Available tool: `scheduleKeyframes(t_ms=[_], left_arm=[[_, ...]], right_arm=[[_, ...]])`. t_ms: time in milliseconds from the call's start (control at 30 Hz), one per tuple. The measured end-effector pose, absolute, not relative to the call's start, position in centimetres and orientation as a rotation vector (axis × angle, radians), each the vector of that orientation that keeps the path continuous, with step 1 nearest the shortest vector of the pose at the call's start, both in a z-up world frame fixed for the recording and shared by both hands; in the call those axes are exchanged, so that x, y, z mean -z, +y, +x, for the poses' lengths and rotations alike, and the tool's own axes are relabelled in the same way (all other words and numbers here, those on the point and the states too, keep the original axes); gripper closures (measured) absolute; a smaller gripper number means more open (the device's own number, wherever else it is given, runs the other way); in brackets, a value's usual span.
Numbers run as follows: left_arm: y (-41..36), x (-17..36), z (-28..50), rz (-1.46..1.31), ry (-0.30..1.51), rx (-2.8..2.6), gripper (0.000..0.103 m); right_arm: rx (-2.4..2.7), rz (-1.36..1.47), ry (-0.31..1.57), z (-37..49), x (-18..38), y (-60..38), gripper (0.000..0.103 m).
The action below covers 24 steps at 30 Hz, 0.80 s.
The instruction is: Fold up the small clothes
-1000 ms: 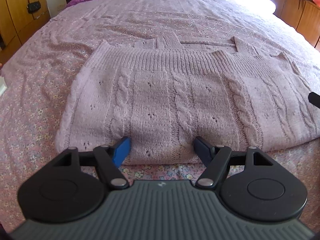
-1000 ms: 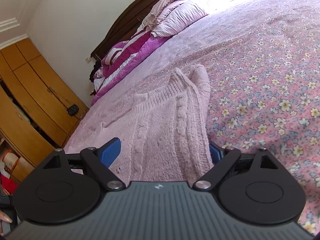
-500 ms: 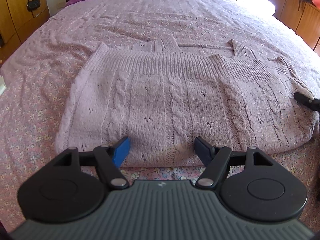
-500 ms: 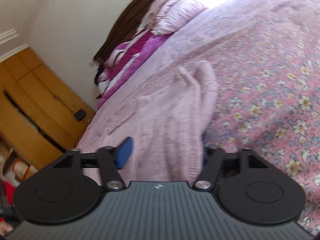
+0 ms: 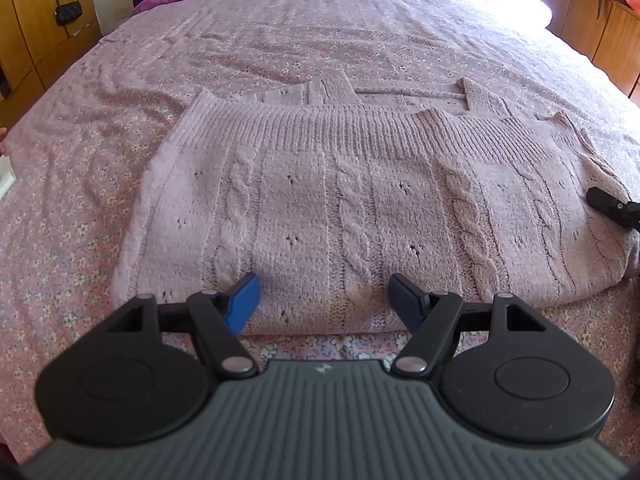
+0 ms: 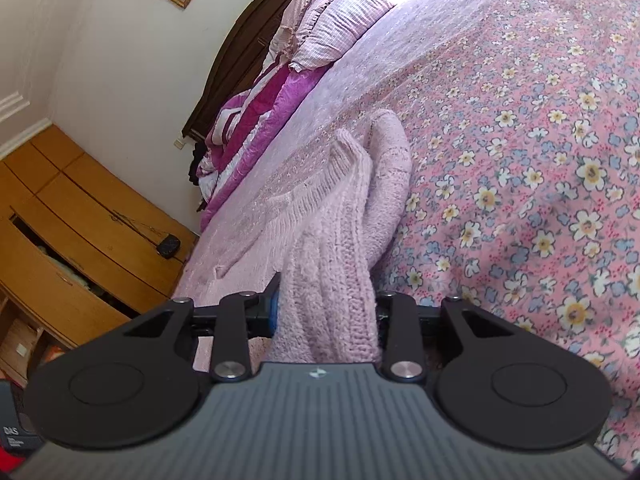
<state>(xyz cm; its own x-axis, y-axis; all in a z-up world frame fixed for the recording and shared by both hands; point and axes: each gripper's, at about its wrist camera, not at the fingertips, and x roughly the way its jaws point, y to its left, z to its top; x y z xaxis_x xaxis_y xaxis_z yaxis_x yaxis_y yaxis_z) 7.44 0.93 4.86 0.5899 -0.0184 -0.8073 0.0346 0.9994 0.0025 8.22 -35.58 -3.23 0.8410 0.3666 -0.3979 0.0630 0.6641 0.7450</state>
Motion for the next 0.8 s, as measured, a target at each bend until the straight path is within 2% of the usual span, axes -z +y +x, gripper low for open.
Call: scheduleKeyframes(t_ms=[267,467,800], left_arm=[[1.2,-5.3,6.5,0.043,0.923,0.039,0.031],[3.1,-5.6,6.1,-0.026,0.928,0.034,0.031],[5.0,-8.0,5.3,0.015,0.838,0.058,0.031]], right_arm=[[-0.176,0.884,0.603,9.1,2.6,-35.6,0.063],[-0.196,0.952,0.564,8.4,2.3,-35.9,0.07],[-0.223,0.956,0.49,8.9,-1.8,-33.7,0.071]])
